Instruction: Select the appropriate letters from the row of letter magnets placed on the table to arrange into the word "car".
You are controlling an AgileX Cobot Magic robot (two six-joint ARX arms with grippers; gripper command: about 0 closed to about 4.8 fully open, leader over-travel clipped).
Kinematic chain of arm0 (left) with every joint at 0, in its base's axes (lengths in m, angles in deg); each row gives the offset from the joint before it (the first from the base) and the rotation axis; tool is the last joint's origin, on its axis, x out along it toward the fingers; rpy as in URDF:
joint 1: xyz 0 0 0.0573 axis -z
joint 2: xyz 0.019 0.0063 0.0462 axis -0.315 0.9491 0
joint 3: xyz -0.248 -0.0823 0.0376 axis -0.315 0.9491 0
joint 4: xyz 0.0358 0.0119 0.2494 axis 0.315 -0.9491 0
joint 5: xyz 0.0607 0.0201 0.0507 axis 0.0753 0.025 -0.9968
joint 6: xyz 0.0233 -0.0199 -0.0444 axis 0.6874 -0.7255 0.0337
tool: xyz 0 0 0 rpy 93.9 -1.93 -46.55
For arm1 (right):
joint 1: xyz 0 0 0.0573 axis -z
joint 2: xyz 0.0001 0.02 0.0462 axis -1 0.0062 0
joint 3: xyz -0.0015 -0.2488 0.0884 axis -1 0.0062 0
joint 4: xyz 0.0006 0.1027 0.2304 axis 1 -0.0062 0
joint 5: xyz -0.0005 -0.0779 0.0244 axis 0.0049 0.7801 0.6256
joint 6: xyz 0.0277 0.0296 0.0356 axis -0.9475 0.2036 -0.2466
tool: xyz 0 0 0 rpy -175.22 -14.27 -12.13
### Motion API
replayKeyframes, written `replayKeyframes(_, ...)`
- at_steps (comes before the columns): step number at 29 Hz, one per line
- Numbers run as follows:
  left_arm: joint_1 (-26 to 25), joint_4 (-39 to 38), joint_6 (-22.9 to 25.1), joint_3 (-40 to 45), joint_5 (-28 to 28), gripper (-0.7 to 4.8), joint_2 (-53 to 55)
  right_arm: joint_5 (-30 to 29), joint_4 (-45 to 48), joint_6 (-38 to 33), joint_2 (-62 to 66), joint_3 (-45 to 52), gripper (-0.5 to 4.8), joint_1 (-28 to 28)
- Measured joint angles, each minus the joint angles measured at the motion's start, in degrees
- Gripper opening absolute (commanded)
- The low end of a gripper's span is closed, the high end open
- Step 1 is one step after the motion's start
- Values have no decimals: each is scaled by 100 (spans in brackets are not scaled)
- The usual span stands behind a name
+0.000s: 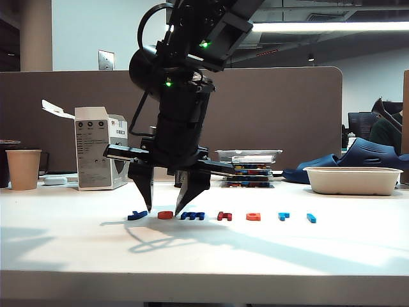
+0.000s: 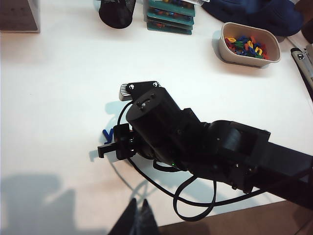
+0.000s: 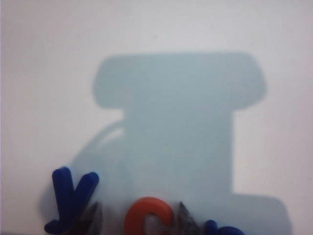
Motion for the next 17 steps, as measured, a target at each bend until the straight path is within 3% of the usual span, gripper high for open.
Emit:
replayKeyframes(9,0,0,0,0,0,-5,0,13,-50,0,0,-4,195,-4)
replayKeyframes(12,0,2,0,0,0,-5,0,15,-70,0,4,-4,155,-11)
replayKeyframes(17,0,2,0,0,2,-5,0,81,-122,0,55,-50,152,-50)
